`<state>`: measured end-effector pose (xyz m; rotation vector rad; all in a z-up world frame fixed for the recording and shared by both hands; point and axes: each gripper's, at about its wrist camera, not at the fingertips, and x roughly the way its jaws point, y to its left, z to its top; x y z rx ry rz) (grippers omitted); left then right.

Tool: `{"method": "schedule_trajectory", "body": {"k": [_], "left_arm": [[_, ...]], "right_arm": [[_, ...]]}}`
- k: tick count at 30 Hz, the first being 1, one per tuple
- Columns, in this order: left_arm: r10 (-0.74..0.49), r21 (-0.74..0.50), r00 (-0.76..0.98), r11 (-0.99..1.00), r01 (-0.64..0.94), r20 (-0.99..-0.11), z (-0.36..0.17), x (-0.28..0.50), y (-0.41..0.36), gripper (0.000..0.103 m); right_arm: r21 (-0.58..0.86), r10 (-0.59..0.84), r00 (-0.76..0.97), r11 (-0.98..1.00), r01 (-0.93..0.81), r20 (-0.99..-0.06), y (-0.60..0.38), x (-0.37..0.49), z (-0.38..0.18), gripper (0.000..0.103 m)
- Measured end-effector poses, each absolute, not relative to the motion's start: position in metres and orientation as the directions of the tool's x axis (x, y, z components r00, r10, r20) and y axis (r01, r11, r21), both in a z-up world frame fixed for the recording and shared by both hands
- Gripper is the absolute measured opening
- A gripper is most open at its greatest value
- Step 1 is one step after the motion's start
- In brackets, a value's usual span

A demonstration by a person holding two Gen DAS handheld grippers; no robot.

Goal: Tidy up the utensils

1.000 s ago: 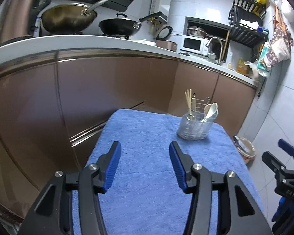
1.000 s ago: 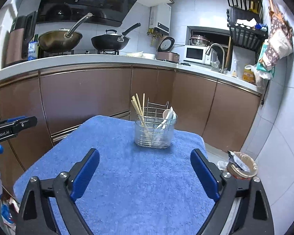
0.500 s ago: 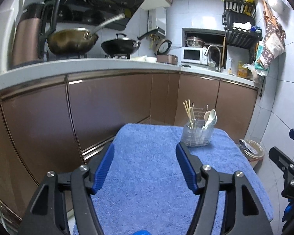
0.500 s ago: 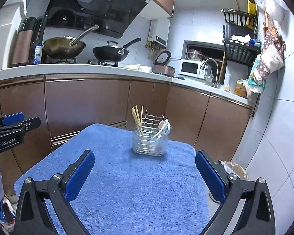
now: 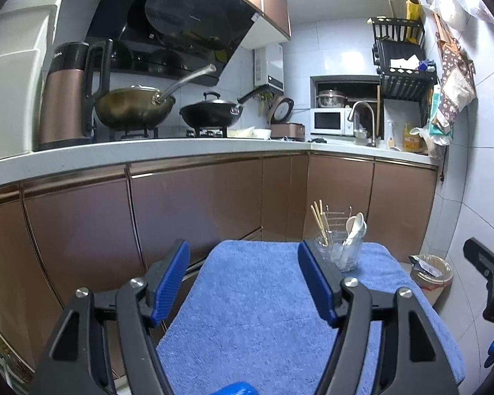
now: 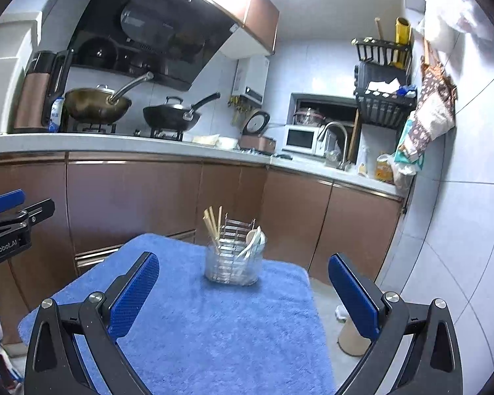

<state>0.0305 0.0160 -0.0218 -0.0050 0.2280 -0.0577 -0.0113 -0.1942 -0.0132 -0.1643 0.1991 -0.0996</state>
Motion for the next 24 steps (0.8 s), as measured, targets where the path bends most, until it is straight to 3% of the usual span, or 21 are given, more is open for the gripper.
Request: {"method": "schedule_trajectory", "body": {"k": [11,24], "left_arm": [[-0.058,-0.013,0.980,0.998,0.056,-0.190,-0.007,0.033,0.013,0.074],[-0.086,-0.026,0.974,0.996,0.083,-0.209,-0.017,0.046,0.009,0.074]], "right_arm": [[-0.152,-0.140,0.984,0.981,0.122,-0.113,-0.203,-0.014,0.008,0.103],[-0.150,-0.161,0.978,0.979,0.141,-0.133,-0.212,0.000,-0.001,0.103]]}}
